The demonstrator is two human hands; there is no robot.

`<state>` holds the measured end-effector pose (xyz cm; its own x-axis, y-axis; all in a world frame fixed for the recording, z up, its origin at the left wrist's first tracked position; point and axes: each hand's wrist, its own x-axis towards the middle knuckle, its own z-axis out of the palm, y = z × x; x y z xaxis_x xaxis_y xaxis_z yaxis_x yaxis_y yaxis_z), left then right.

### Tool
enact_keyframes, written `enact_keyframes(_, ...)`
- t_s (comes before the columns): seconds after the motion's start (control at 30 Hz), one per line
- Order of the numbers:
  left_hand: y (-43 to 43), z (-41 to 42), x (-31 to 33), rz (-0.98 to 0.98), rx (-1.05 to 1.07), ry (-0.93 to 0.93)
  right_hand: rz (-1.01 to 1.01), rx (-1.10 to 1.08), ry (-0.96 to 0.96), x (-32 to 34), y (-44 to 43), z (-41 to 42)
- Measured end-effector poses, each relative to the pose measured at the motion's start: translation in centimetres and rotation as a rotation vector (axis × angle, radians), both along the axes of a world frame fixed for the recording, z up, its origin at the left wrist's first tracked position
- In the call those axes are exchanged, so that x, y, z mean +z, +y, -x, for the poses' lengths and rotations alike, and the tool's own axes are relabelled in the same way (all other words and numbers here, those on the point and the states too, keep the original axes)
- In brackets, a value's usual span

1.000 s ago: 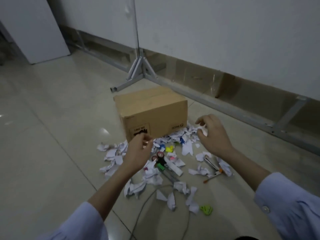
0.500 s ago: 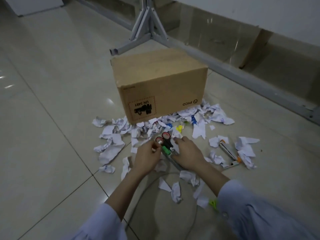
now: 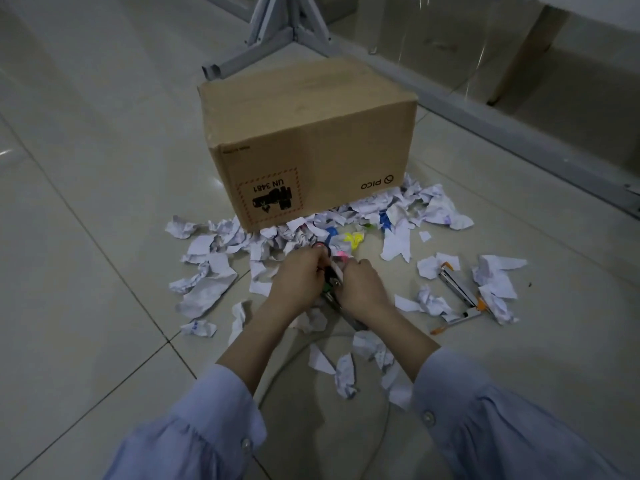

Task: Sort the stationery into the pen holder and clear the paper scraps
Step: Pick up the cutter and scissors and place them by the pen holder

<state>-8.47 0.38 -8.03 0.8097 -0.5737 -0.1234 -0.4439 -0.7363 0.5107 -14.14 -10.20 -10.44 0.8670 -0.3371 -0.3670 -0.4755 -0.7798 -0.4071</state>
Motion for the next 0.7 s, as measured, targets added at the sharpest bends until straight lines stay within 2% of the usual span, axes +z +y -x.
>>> enact_keyframes(0.13, -0.4, -0.1, -0.7, -0.238, -0.116, -0.008, -0.030, -0.011, -0.035, -0.3, -0.7, 0.2)
enact_keyframes(0.33, -0.7, 1.5, -1.8, -0.416, -0.342, -0.233, -0.134, -0.109, -0.023, 0.3, -2.5, 1.0)
enact_keyframes(0.5, -1.8, 0.9, -1.7, -0.497, -0.496, -0.362, -0.231, -0.160, -0.038, 1.3, -5.2, 1.7)
enact_keyframes(0.6, -2.4, 0.3, -1.3, -0.540, -0.598, -0.365, -0.455, -0.234, -0.024, 2.4, -7.6, 2.7)
enact_keyframes(0.7, -2.7, 0.0, -0.9, -0.543, -0.648, -0.391, -0.465, -0.319, 0.015, 3.4, -10.2, 3.4)
